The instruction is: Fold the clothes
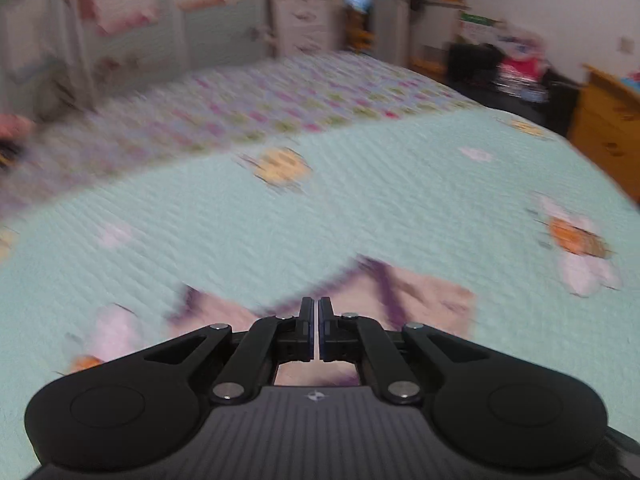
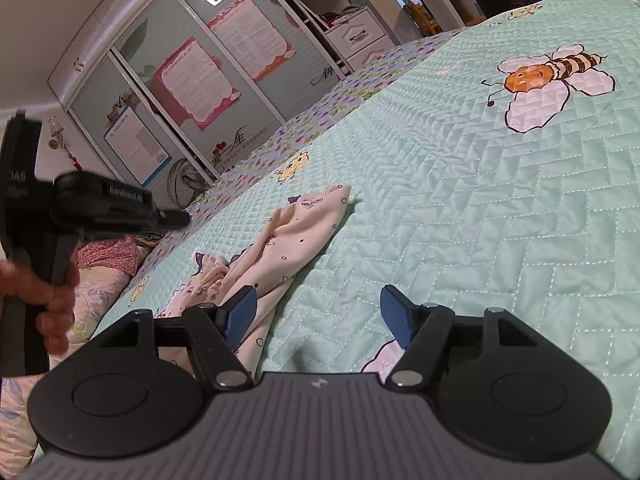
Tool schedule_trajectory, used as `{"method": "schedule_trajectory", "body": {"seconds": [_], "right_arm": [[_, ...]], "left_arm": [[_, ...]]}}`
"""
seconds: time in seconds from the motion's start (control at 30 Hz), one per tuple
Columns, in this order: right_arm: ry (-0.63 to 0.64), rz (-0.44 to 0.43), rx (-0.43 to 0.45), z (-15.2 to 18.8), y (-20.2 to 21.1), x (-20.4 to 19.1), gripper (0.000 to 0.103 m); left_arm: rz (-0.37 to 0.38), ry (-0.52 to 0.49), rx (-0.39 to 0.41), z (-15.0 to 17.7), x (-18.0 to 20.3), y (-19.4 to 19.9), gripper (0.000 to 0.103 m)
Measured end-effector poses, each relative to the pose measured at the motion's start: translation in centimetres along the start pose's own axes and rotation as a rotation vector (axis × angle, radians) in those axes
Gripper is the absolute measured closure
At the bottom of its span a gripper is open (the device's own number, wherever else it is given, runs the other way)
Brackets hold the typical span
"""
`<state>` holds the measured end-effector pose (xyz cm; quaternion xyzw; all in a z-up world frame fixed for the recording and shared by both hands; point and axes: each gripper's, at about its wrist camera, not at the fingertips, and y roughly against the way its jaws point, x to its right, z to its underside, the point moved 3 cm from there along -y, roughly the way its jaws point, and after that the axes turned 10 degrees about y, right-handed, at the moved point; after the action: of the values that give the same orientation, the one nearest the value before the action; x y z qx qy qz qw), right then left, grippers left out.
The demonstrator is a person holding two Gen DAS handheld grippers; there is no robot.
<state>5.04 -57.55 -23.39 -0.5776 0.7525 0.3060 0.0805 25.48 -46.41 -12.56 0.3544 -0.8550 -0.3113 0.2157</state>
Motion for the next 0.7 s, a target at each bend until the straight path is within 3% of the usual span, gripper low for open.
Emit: {"method": "schedule_trajectory", "body": {"seconds": [0.07,0.2,0.3,0.33,0.37,0.4,0.47,0.7], "right_arm": [[0.001,0.0,0.0,0.0,0.0,0.0,0.033],[0.0,-0.001,0.001,0.0,0.0,0.0,0.033],[0.001,-0.002,0.0,0.0,0.0,0.0,0.033],[0.001,-0.003,0.0,0.0,0.0,0.0,0.033],[0.001,-0.004,0.0,0.0,0.0,0.0,0.032],[0.001,-0.005,0.0,0.0,0.0,0.0,0.032],[0.001,-0.006,0.0,0.0,0.0,0.0,0.032],[0.003,-0.005,-0.001,-0.1,-0.1,0.0,0.032]], "left_arm": [[0.07,-0.023,-0.011,0.7,1.5,-0.6,0.1],[0.097,-0.101,-0.009,1.5,4.8,-2.4,0.062],[0.065,-0.141,-0.052,2.0,5.9,-4.7,0.062],[0.058,-0.144,-0.07,2.1,5.9,-5.3,0.067],[0.051,-0.138,-0.086,2.1,5.6,-5.8,0.077],[0.043,-0.132,-0.102,2.2,5.3,-6.3,0.098],[0.051,-0.085,-0.098,2.0,4.4,-6.3,0.097],[0.074,0.044,0.036,-1.2,1.0,-0.8,0.099]]}}
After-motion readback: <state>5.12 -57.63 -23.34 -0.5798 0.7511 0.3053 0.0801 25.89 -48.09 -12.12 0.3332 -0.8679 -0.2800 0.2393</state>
